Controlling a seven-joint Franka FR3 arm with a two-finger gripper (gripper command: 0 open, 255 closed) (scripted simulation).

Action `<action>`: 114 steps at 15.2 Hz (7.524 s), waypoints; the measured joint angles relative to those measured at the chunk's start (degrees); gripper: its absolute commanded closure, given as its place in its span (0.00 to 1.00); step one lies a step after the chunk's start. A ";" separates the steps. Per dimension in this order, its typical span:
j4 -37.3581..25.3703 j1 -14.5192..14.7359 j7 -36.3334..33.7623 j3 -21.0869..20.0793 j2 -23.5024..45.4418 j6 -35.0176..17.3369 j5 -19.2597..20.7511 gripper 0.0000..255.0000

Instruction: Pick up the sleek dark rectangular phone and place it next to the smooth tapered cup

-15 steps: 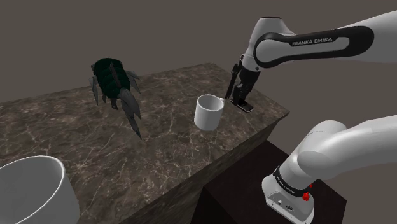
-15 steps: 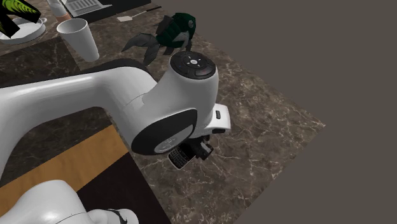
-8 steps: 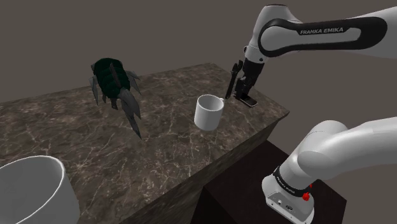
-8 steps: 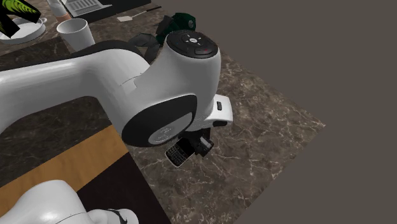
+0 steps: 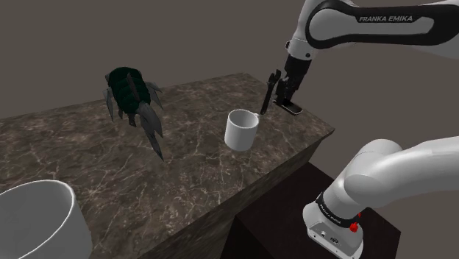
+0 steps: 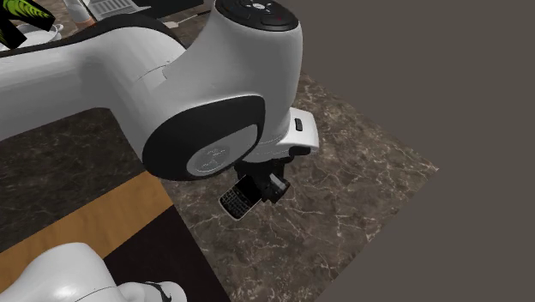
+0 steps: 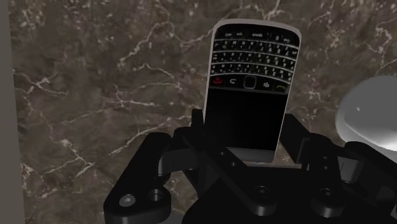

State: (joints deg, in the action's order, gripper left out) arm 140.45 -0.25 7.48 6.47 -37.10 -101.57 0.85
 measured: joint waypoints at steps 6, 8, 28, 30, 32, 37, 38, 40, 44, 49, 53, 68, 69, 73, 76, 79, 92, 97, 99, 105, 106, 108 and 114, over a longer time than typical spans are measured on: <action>-4.28 0.13 -0.20 -0.23 0.10 4.18 -0.17 1.00; -6.28 0.22 -0.33 -0.34 0.42 5.86 -0.28 1.00; -21.03 1.81 -5.02 -4.22 2.73 18.19 -2.80 1.00; -21.61 2.52 -7.48 -6.22 3.29 18.09 -4.00 1.00; -21.45 3.41 -10.53 -8.75 3.74 17.31 -5.46 1.00; -23.39 5.23 -17.17 -14.14 5.76 16.60 -8.33 1.00; -24.28 5.62 -18.73 -15.38 6.54 16.55 -8.89 1.00; -24.45 6.43 -21.66 -17.78 7.11 15.78 -10.03 1.00; -28.70 7.58 -27.33 -22.32 11.39 15.01 -11.27 1.00; -34.68 8.90 -34.79 -28.27 17.84 13.69 -11.48 1.00; -40.18 10.17 -41.09 -32.89 23.16 13.34 -10.56 1.00; -78.24 27.24 -66.63 -45.13 58.75 19.79 9.57 1.00; -79.34 28.12 -67.17 -45.07 59.77 20.02 10.22 1.00; -74.86 27.07 -67.20 -45.10 58.90 16.42 9.63 1.00; -70.99 25.99 -66.96 -45.14 57.85 13.52 8.95 1.00; -67.60 25.15 -66.75 -45.16 56.98 10.91 8.41 1.00; -54.62 22.72 -66.10 -44.98 54.84 -0.27 7.19 1.00; -52.63 22.51 -66.34 -44.86 53.80 -3.90 7.49 1.00; -50.70 21.92 -65.83 -44.78 52.67 -5.74 6.96 1.00; -45.97 22.57 -66.55 -43.91 50.68 -12.99 7.44 1.00; -43.87 22.60 -66.51 -43.75 52.52 -12.88 7.21 1.00; -43.68 23.09 -66.67 -43.36 55.33 -12.49 7.87 1.00; -42.65 23.17 -66.66 -43.01 56.64 -13.71 8.38 1.00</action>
State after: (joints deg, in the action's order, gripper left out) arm 97.79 22.92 -59.19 -36.55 19.54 -115.28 9.23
